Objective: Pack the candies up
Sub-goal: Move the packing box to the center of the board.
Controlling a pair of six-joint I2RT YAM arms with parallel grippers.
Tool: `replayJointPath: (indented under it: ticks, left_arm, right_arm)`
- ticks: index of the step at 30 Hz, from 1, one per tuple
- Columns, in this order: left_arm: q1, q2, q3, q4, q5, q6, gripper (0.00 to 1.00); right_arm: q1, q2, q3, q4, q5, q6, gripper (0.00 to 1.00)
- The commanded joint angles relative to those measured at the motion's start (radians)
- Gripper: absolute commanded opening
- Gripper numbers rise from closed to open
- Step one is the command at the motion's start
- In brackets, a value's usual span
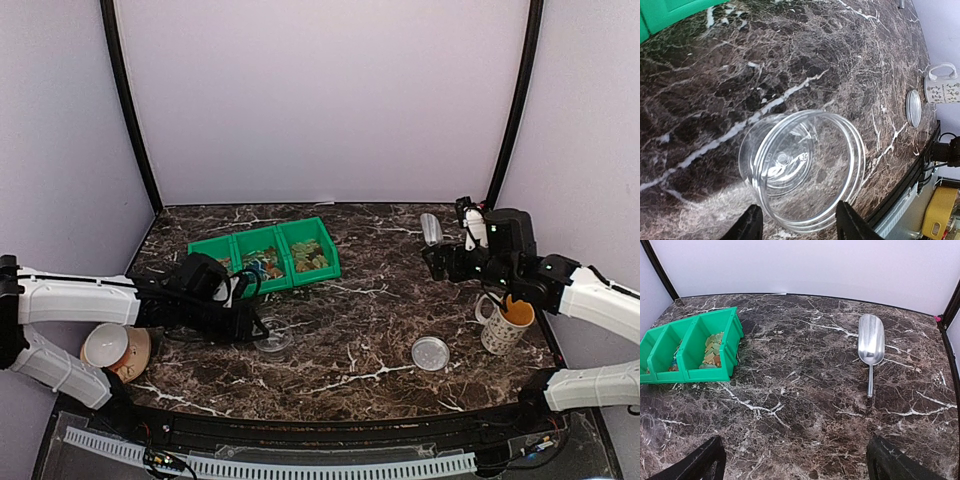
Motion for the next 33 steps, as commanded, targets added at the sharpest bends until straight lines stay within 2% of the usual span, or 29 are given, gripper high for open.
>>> replayJointPath:
  ticks: [1,4,10,14,27,33]
  left_arm:
    - [-0.02,0.075,0.077,0.07,0.014,0.021,0.51]
    - [-0.036,0.134,0.122,0.095,0.008,0.024,0.5]
    - [-0.05,0.264,0.215,0.13,0.003,0.03,0.42]
    - [-0.057,0.331,0.282,0.136,0.006,0.041,0.3]
    - [-0.076,0.448,0.409,0.133,0.017,0.058,0.2]
    - [-0.085,0.46,0.428,0.119,0.018,0.073,0.19]
  right_arm:
    - [0.012,-0.017,0.008,0.005,0.024,0.01,0.98]
    - [0.012,-0.023,0.002,0.007,0.022,0.013,0.98]
    - [0.011,-0.034,-0.007,0.011,0.03,0.015,0.98]
    - [0.011,-0.041,-0.008,0.006,0.036,0.015,0.98]
    - [0.012,-0.052,-0.011,-0.003,0.035,0.019,0.98]
    - [0.012,-0.06,-0.007,-0.009,0.034,0.019,0.98]
